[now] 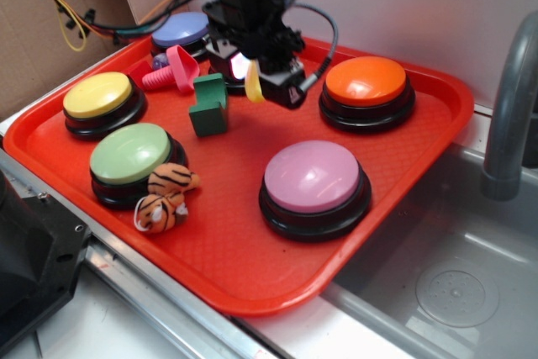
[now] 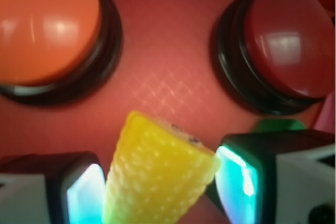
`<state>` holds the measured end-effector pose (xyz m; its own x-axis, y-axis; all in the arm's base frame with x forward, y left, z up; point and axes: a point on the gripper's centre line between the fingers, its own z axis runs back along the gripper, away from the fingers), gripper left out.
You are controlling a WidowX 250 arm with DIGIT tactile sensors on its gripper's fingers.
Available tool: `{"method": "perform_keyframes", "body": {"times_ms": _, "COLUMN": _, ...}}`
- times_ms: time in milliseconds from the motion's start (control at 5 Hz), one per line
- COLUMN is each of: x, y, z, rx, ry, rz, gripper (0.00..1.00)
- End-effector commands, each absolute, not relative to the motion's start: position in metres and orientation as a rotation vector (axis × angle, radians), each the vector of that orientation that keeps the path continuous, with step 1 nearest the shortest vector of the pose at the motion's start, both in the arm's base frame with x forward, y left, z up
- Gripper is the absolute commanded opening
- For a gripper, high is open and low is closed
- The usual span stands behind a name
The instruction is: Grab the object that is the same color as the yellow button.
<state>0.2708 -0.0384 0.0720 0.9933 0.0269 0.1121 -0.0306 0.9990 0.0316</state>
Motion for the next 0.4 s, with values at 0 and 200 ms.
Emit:
{"method": "perform_keyframes", "body": {"times_ms": 0, "x": 0.262, "y": -0.015, "z": 0.147, "rx": -0.029, "ry": -0.095, "rz": -0.077, "gripper": 0.00}}
{"method": "perform_keyframes", "body": {"times_ms": 200, "x": 0.247, "y": 0.002, "z": 0.175, "rx": -0.005, "ry": -0.055, "rz": -0.034, "gripper": 0.00}}
